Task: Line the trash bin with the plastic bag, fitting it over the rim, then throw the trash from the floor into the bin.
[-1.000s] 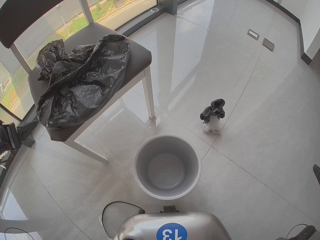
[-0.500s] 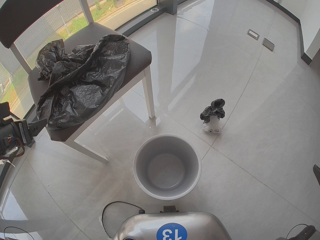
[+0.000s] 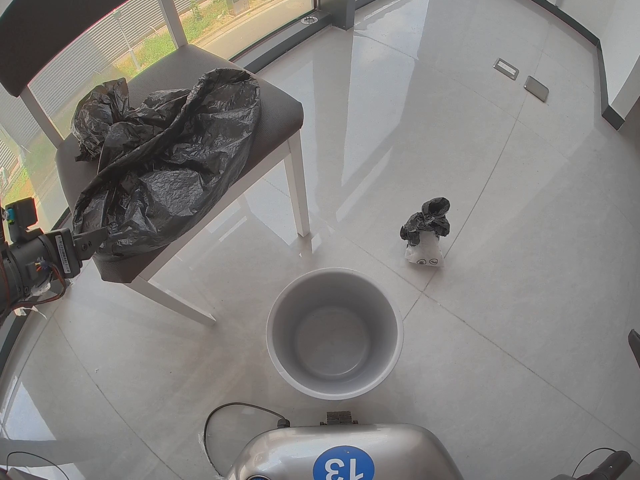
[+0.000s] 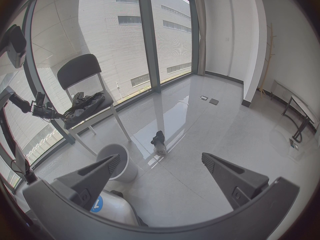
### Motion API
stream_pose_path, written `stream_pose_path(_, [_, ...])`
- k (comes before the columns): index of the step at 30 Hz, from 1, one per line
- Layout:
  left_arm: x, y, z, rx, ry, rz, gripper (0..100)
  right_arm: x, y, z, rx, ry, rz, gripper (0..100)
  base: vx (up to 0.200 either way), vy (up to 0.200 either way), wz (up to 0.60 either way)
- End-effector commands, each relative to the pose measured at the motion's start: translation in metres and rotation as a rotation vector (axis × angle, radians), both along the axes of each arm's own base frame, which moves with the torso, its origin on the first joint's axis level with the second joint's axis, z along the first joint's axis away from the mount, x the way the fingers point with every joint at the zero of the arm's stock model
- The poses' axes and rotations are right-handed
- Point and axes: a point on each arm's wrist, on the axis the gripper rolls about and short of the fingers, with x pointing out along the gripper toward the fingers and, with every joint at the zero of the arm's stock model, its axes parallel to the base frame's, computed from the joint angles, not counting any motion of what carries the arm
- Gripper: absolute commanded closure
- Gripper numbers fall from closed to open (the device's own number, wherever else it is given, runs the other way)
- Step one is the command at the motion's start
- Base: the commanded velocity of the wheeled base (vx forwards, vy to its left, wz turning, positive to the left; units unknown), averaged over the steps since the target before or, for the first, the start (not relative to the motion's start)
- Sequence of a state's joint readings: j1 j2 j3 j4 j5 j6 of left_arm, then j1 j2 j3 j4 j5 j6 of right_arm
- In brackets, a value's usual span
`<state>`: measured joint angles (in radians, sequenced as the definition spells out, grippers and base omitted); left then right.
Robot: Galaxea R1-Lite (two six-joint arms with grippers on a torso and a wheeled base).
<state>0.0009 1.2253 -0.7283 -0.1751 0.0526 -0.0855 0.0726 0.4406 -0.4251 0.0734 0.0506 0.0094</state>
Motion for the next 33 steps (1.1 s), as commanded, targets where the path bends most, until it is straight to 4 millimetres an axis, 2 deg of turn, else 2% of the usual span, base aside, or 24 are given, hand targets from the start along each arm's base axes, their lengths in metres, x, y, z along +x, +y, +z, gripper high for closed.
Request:
stream_pose_path(1, [0.01,0.0,-0.005,0.006,0.025,0.014,0,-0.003,0.0,0.002,0.0,-0.02,0.009,0,0.0,0.0,0.0])
stream_pose_path(15, [0.049,-0.005,-0.001,-0.003,-0.016,-0.004,0,-0.006,0.0,0.006,-0.004,-0.045,0.009,0,0.0,0.0,0.0])
stream_pose_path(33, [0.055,-0.003,-0.007,-0.005,0.003,0.011,0,-0.012,-0.001,0.003,-0.003,-0.061,0.008,0,0.0,0.0,0.0])
